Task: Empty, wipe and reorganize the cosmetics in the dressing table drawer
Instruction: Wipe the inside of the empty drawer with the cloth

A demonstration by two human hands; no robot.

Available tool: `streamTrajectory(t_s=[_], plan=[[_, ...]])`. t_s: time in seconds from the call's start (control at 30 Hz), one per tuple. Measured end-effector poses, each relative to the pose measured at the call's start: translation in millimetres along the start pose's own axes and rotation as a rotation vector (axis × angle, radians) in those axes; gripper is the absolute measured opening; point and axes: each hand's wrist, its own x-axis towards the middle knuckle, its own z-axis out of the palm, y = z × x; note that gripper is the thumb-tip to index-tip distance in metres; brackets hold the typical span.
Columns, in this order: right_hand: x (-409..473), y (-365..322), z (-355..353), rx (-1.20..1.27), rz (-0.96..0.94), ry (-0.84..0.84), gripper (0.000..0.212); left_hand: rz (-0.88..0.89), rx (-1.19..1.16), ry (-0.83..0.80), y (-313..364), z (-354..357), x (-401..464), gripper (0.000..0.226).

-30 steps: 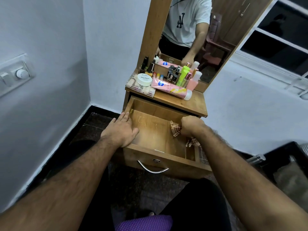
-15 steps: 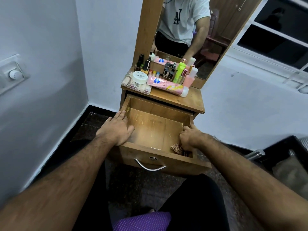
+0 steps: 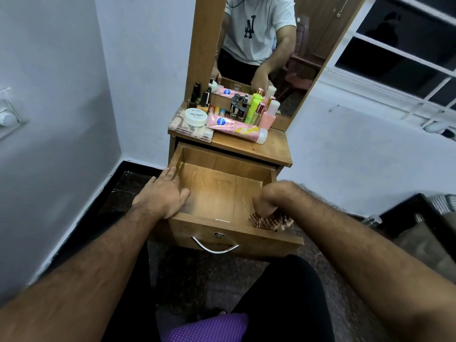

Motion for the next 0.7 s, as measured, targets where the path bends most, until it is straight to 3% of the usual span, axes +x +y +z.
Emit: streamTrajectory(t_s=[0.07, 0.17, 0.27, 0.47, 0.7], plan=[[6, 10, -4, 0.095, 0.001, 0.080, 0.028, 0.001, 0.002, 0.000, 0, 1, 0, 0.064], [16, 24, 3, 0.158, -0.004, 0.344, 0.012, 0.000, 0.002, 0.004, -1, 0, 0, 0.064], [13, 33, 23, 0.172, 0.000, 0.485, 0.016, -0.003, 0.001, 0.006, 0, 0, 0, 0.065], [-6, 41, 51, 0.307, -0.041, 0.361, 0.022, 0.004, 0.009, 0.010, 0, 0, 3, 0.064], [-14, 21, 48, 0.240, -0.097, 0.249, 0.035, -0.003, 0.016, 0.014, -2, 1, 4, 0.064]])
